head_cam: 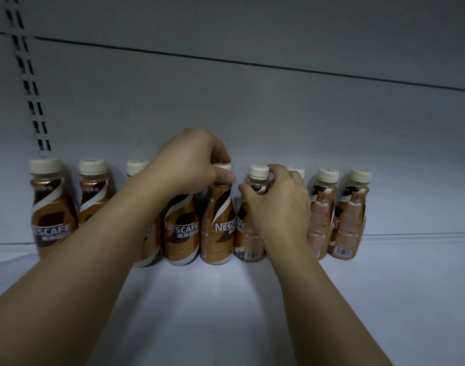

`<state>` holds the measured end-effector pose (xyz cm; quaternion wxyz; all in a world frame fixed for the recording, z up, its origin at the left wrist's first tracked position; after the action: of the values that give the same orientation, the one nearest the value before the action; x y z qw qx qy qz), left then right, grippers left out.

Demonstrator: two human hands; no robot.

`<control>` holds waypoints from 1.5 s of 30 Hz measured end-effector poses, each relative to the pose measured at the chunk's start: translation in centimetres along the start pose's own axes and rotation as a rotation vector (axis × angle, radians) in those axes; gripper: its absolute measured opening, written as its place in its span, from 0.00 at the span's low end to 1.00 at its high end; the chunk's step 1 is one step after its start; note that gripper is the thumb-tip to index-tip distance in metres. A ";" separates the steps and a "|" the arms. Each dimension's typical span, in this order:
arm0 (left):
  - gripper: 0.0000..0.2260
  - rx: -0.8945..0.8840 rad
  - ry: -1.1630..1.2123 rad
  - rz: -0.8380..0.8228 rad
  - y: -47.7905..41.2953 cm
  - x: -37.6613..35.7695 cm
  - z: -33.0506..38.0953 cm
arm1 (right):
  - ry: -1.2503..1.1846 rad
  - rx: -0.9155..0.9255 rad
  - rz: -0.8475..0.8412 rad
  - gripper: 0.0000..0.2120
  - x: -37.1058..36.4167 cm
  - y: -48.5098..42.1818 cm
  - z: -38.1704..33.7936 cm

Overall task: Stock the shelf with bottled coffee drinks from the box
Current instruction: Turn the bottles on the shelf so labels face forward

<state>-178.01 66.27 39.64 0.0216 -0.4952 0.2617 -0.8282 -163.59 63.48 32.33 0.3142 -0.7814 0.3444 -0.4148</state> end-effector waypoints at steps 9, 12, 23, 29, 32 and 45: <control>0.14 -0.070 0.040 -0.058 -0.2 -0.1 -0.5 | -0.236 -0.009 -0.064 0.23 0.4 -0.1 0.0; 0.13 -0.088 0.045 -0.078 -0.5 -0.1 -0.7 | -0.311 -0.045 -0.098 0.23 0.7 -0.1 0.1; 0.11 -0.124 -0.067 -0.047 -0.4 0.0 -0.2 | -0.236 -0.009 -0.125 0.19 1.3 0.0 0.3; 0.16 -0.163 -0.095 -0.079 0.0 -0.2 0.1 | -0.145 -0.007 -0.135 0.23 1.4 0.1 0.3; 0.16 -0.157 -0.067 -0.087 -0.1 -0.3 0.2 | -0.194 -0.033 -0.104 0.19 1.5 0.2 0.2; 0.17 -0.172 -0.061 -0.071 -0.2 -0.4 -0.3 | -0.259 -0.039 -0.113 0.19 1.6 0.1 0.6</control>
<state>-177.97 66.69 39.29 -0.0423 -0.5289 0.3132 -0.7876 -162.42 62.28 32.61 0.3170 -0.8525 0.2643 -0.3208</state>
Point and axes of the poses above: each hand's wrist, its own y-axis away from the middle knuckle, its own x-axis out of the back of the hand, z = x × y, the point moved 1 cm from there along -y, towards the middle knuckle, and after that the axes turned 8 degrees about x, right-handed, at the moved point
